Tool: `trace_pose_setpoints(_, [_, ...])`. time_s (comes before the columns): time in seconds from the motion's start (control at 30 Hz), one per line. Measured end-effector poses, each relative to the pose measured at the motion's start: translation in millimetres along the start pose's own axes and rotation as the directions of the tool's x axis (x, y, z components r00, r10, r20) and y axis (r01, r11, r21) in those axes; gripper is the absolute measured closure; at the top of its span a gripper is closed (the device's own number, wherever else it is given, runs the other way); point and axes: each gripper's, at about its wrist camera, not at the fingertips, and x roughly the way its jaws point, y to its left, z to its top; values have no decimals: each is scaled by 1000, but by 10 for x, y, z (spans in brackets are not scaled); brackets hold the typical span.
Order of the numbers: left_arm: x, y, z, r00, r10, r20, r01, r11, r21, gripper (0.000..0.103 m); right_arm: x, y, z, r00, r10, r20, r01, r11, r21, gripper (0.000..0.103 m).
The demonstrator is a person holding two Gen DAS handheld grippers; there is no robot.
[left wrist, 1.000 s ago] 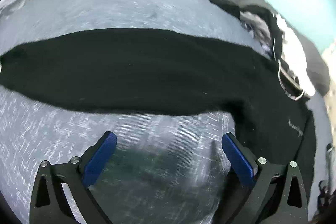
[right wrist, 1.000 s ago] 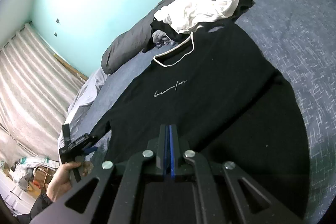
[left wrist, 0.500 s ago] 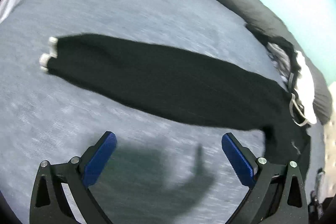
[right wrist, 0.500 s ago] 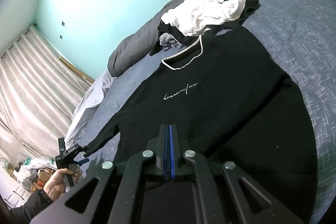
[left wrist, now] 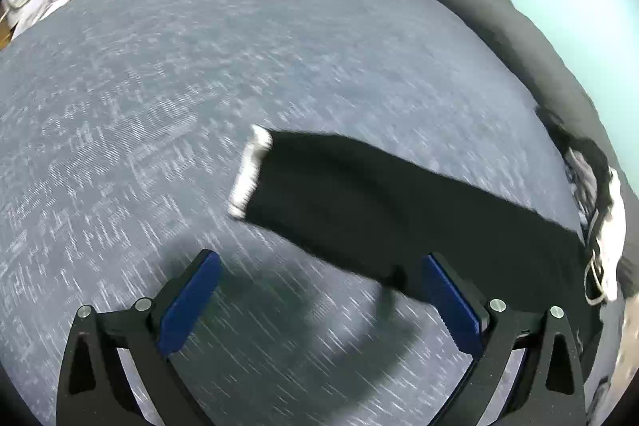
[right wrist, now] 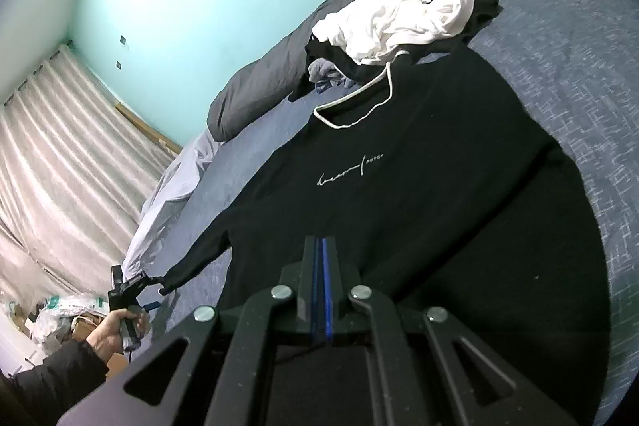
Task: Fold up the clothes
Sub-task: 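Grasp the sleeve cuff with the left gripper and lift it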
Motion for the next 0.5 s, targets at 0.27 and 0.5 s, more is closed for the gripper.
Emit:
trace_pose_setpoints(0.27, [132, 142, 56, 1000, -17, -10, 17, 999, -49, 2, 7, 21, -18, 1000, -7, 3, 7, 1000, -12, 101])
trace_pose_setpoints(0.5, [177, 149, 52, 1000, -20, -23, 18, 998, -64, 1, 33, 21, -25, 1000, -10, -2, 10, 1000, -11, 101])
